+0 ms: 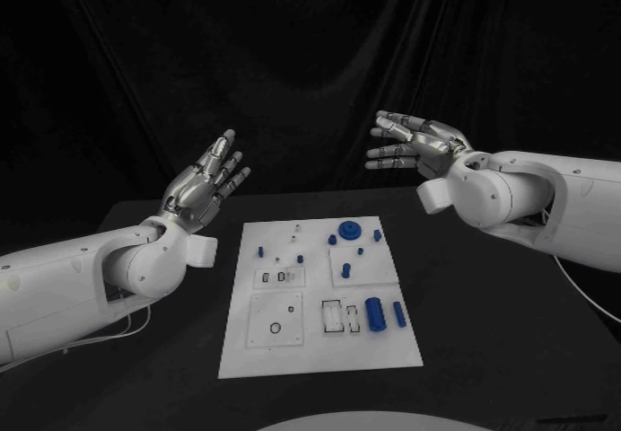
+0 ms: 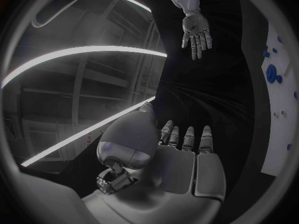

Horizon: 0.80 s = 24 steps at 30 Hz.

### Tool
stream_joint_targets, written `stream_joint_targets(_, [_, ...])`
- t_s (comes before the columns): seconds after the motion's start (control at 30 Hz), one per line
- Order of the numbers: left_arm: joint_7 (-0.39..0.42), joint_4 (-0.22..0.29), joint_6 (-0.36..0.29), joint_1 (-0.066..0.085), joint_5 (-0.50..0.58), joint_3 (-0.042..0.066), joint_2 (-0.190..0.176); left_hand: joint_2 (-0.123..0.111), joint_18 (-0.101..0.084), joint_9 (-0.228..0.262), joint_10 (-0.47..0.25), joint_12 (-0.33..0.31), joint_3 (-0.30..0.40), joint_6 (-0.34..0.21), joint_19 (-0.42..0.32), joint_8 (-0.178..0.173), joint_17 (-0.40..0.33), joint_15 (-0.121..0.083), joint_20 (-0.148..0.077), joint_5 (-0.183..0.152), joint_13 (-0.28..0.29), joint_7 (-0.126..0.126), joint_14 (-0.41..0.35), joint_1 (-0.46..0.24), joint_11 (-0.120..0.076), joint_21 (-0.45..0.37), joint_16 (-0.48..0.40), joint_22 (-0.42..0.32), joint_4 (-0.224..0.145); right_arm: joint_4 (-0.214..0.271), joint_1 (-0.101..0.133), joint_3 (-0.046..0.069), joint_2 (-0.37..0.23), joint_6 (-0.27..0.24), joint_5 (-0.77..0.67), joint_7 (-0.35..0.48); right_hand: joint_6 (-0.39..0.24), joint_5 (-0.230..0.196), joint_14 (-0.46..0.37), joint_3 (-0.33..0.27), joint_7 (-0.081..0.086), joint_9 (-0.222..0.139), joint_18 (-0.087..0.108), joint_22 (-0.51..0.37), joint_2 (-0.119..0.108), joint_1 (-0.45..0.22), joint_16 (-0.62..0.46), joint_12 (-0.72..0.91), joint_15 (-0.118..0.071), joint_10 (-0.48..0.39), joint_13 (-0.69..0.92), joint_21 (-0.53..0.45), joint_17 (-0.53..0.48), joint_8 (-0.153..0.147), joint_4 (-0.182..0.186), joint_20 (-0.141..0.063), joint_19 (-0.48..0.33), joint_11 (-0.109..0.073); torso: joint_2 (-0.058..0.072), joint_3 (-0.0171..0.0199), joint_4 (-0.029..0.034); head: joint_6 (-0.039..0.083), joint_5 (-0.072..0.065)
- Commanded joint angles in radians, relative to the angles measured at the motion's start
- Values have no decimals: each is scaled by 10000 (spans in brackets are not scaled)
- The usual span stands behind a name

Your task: Assemble the parts on the task board

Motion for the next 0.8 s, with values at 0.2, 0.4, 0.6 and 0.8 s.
stream_joint_targets(0.2, [1508, 244, -222, 234, -38, 13, -215, -37, 86, 33, -19, -67, 293, 167, 24, 78, -11, 252, 205, 932, -15, 101, 1, 592, 138, -25, -37, 13, 7, -543, 439, 10, 690, 1152, -5594, -2631, 1980, -642, 2903, 39, 460, 108, 104, 624, 51, 1060, 1853, -200, -978, 1444, -35, 1396, 930, 584, -538, -1056, 2810, 84, 629, -57, 202, 233, -42])
stream_joint_targets(0.4, [1529, 332, -327, 323, -37, 13, -294, -48, 89, 41, -19, -67, 306, 236, 42, 91, -11, 349, 271, 1086, -15, 120, 1, 682, 157, -8, -37, 26, 8, -847, 520, 10, 1233, 1906, -11427, -3212, 2952, -1173, 3706, 452, 491, 118, 83, 1950, -246, 944, 4638, -1098, -1352, 2674, -43, 3302, 2481, 501, -379, -1496, 3650, -31, 793, -123, 392, 262, -204])
stream_joint_targets(0.6, [1481, 477, -384, 363, -37, 13, -382, -44, 87, 41, -19, -67, 323, 253, 52, 92, -11, 429, 337, 1242, -15, 136, 1, 760, 175, 1, -37, 32, 9, -969, 528, 11, 1687, 2355, -15968, -3189, 3574, 531, 4394, 1535, 88, 282, -161, 4793, -699, 1238, 7884, -1958, -1553, 3175, -37, 5990, 6429, 226, -657, -1656, 3617, -152, 1011, -190, 584, 370, -454])
stream_joint_targets(0.8, [1460, 563, -376, 385, -36, 13, -422, -52, 88, 47, -19, -67, 333, 296, 64, 101, -11, 478, 386, 1366, -15, 154, 1, 825, 193, 11, -37, 39, 9, -868, 432, 11, 1866, 2628, -17891, -3218, 3905, -261, 4708, 2193, 75, 473, -332, 6888, -1245, 683, 8994, -2118, -1571, 3868, 25, 7672, 8040, 79, -419, -1676, 3513, -212, 1196, -270, 669, 533, -486])
